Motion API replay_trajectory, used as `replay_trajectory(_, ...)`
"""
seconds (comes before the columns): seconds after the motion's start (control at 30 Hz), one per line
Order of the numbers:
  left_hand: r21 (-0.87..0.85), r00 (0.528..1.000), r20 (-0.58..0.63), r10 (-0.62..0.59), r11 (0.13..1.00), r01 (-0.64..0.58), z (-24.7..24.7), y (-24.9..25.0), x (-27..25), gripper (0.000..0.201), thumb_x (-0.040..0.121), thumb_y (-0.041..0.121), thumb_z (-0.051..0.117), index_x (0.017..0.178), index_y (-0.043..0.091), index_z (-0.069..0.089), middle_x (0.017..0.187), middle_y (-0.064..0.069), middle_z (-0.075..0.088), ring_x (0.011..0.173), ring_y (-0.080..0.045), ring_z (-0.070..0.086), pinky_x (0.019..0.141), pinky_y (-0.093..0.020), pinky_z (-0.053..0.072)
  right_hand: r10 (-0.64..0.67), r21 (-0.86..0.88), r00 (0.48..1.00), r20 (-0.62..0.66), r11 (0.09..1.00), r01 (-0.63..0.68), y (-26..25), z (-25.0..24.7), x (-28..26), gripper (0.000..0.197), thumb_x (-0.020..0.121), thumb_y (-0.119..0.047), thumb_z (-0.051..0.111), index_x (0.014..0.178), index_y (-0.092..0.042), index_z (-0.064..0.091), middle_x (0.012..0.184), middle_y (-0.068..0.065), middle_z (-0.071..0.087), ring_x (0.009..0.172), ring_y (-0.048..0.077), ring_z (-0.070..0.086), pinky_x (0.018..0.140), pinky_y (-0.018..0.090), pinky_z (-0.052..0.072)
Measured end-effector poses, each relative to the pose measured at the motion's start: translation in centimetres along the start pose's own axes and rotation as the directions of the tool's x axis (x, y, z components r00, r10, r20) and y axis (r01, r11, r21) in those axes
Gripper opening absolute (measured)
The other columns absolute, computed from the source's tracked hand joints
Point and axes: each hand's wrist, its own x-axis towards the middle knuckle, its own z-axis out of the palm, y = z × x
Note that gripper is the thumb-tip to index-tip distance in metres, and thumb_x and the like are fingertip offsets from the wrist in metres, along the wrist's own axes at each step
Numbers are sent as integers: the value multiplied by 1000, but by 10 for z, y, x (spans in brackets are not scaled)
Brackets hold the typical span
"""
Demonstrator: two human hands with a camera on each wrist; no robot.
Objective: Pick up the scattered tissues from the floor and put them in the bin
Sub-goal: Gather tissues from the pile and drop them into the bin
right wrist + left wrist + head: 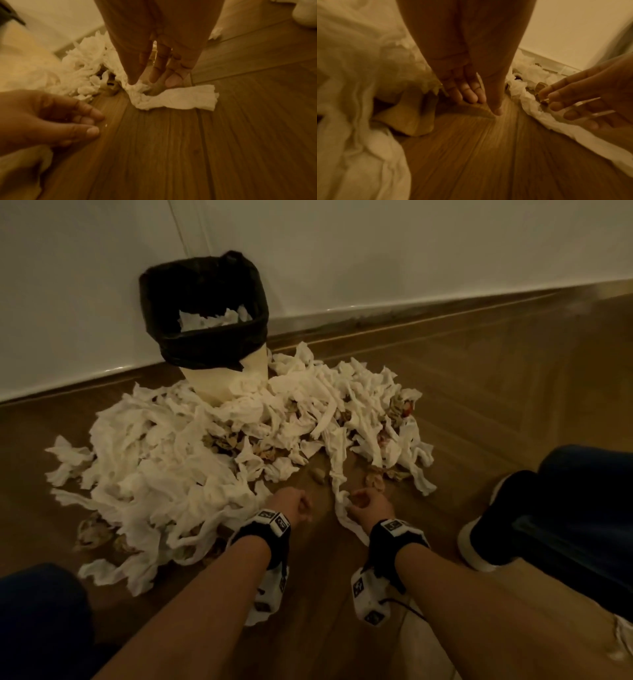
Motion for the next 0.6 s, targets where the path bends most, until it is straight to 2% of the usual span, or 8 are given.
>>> replay_trajectory(0.07,-7,1000,-21,-12,1000,12,5,-2,0,30,79,19,73,107,14,63,109,-6,64,99,-19,61,84,-26,46,-70,-88,997,33,993,73,4,6,-3,37,83,-22,68,118,-17,57,119,7,58,105,23,57,85,29,47)
replay_trajectory(0.17,6,998,-62,21,1000,-21,9,-2,1,30,78,21,74,106,16,64,106,-5,62,99,-20,59,83,-26,45,-113,-176,989,100,976,130,7,10,-6,55,80,-20,70,129,-26,46,126,8,46,112,28,52,95,37,46)
replay_trajectory(0.27,-11,996,-77,47,999,-48,11,-1,2,27,77,22,74,103,17,66,106,-5,62,97,-19,59,83,-25,44,-148,-269,978,144,946,183,10,14,-7,66,81,-17,70,136,-34,39,127,12,41,115,33,50,98,41,46)
replay_trajectory(0.33,-19,992,-117,54,998,-57,15,-4,2,25,78,23,74,101,18,68,106,-4,61,96,-19,60,82,-24,43,-161,-301,976,144,933,198,11,15,-7,66,83,-17,67,138,-36,36,128,13,41,116,34,50,99,41,46)
replay_trajectory(0.47,14,976,-212,52,999,-50,26,-10,-2,22,81,33,69,101,22,70,110,-1,56,99,-19,59,86,-31,47,-168,-286,977,131,937,200,12,14,-7,64,84,-17,66,139,-34,38,131,13,39,119,33,49,99,43,45)
replay_trajectory(0.6,90,954,-279,107,992,-85,34,-14,-6,25,86,38,62,100,20,70,113,2,55,98,-16,57,78,-25,42,-203,-271,974,98,936,223,14,16,-8,61,85,-18,65,139,-32,39,135,12,37,120,32,48,99,38,45)
